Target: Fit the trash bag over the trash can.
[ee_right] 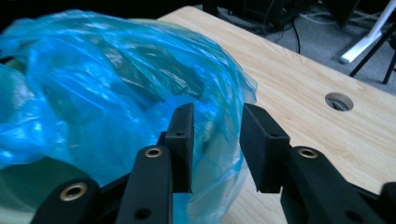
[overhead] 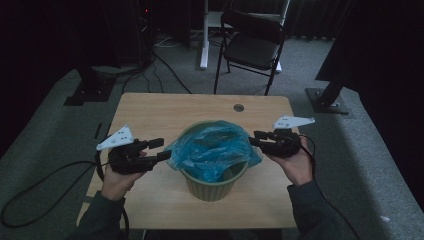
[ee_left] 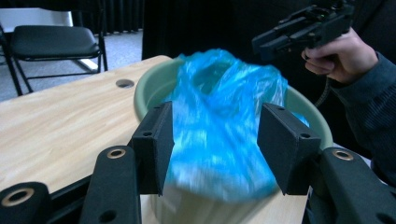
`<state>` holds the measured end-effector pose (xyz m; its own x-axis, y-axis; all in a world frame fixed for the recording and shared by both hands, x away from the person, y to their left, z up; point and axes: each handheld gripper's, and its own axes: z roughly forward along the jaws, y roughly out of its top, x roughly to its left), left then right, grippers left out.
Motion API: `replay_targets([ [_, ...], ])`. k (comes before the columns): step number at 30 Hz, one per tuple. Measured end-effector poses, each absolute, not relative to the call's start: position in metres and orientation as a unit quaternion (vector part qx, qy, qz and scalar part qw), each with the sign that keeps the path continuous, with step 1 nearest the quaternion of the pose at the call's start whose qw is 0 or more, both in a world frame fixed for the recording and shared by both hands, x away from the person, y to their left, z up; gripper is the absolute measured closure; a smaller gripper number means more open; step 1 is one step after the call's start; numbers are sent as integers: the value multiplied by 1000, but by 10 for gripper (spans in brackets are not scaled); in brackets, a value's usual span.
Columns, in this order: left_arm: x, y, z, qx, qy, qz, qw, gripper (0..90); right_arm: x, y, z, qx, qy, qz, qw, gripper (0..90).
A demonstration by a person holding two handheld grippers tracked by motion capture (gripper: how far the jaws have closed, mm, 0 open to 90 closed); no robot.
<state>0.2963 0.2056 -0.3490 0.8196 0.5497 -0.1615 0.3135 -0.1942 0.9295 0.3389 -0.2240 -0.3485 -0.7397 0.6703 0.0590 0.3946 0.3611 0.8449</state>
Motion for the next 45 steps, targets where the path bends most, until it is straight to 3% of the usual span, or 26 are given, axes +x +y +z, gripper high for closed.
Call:
replay_targets([
  [12,326,151,-334,798,260,112,532,441,307,-207,-352,285,827,467,131,633],
  [18,345,130,-342,825,277,143,470,448,302,-195,-359,271,843,443,138,611],
  [24,358,128,-357,840,308,166,415,563,302,-191,-362,271,848,431,147,635],
  [25,358,129,-358,840,311,167,413,698,301,-190,-364,269,852,423,150,719],
  [30,361,136,-360,830,329,163,420,830,299,-189,-365,266,856,420,146,846],
  [32,361,141,-361,824,335,155,429,848,294,-190,-364,263,856,421,143,891],
  [45,354,177,-368,795,376,132,458,864,267,-206,-365,262,842,462,92,900],
])
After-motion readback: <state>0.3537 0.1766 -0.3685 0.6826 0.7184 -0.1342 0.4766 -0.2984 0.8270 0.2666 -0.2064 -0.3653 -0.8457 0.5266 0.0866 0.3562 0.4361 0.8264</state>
